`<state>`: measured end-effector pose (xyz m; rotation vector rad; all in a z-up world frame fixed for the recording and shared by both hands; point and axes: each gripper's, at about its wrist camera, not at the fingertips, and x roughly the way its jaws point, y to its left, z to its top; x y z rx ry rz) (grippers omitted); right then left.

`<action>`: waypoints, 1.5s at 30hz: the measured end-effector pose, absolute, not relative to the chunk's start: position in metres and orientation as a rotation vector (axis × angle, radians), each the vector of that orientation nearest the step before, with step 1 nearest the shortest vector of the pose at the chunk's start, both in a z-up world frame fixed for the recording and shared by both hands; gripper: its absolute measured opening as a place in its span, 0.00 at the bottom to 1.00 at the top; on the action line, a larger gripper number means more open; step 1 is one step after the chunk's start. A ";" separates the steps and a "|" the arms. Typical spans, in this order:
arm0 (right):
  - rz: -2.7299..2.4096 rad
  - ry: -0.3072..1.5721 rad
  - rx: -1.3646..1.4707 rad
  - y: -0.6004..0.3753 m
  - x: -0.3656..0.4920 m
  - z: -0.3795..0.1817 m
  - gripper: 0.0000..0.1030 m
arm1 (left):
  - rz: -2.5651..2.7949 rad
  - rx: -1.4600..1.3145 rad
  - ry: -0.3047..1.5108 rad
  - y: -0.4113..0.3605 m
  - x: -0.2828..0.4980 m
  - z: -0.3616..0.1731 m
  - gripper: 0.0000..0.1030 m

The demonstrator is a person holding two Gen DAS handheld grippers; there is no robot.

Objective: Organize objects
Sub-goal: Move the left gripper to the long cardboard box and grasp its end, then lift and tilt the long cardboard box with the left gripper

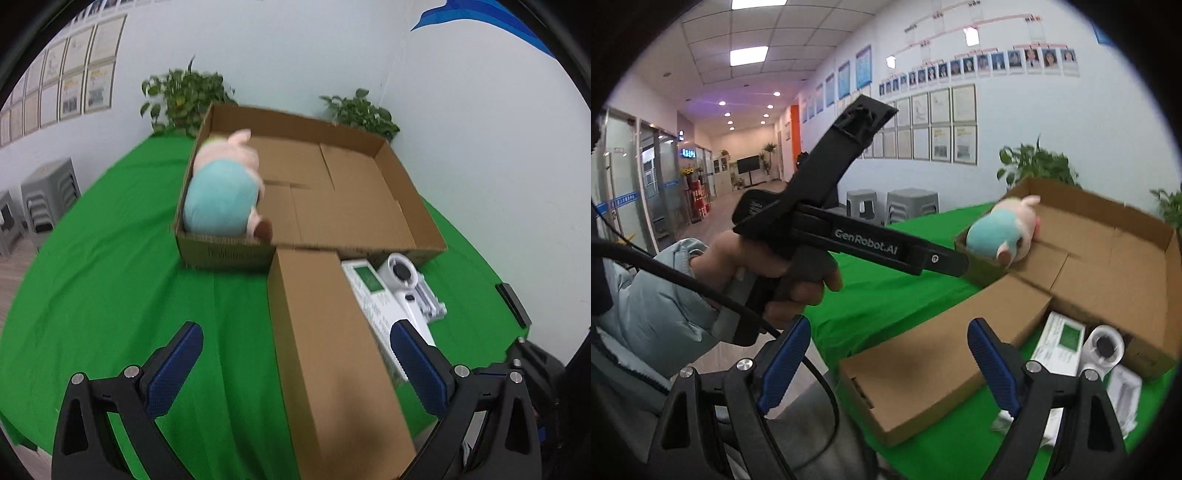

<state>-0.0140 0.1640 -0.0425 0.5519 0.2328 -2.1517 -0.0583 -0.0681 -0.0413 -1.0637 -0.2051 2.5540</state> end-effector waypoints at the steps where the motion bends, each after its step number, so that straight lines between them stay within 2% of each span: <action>1: -2.163 0.232 0.595 0.157 -0.016 -0.051 0.84 | 2.530 -1.091 -0.222 -0.070 -0.060 -0.050 0.99; 6: -2.283 0.405 0.714 0.132 -0.017 -0.089 0.87 | 2.400 -1.291 -0.290 -0.075 -0.068 -0.100 0.94; 12: -2.315 0.533 0.716 0.119 -0.009 -0.097 0.96 | 2.192 -1.311 -0.449 -0.068 -0.063 -0.129 0.91; 14: -2.325 0.507 0.740 0.121 -0.014 -0.100 0.98 | 2.126 -1.302 -0.457 -0.061 -0.059 -0.133 0.88; 17: -2.320 0.418 0.794 0.127 -0.020 -0.098 1.00 | 2.138 -1.271 -0.443 -0.055 -0.053 -0.130 0.88; 25: -2.292 0.288 0.774 0.124 -0.019 -0.093 1.00 | 2.236 -1.213 -0.360 -0.064 -0.033 -0.110 0.81; 33: -2.225 0.196 0.632 0.130 -0.011 -0.081 1.00 | 2.344 -1.169 -0.286 -0.069 -0.003 -0.082 0.80; 36: -2.204 0.118 0.632 0.145 -0.016 -0.082 1.00 | 2.332 -1.129 -0.235 -0.059 0.006 -0.070 0.74; 39: -2.156 -0.003 0.725 0.161 -0.028 -0.092 1.00 | 2.289 -1.067 -0.267 -0.052 0.009 -0.058 0.67; 41: -2.109 -0.077 0.768 0.168 -0.030 -0.100 0.99 | 2.161 -1.031 -0.319 -0.042 0.007 -0.055 0.46; 43: -2.064 -0.126 0.760 0.172 -0.025 -0.099 0.99 | 2.087 -1.049 -0.311 -0.023 0.005 -0.057 0.46; 45: -2.088 -0.078 0.731 0.173 -0.016 -0.095 0.99 | 2.093 -1.076 -0.270 -0.012 0.003 -0.059 0.46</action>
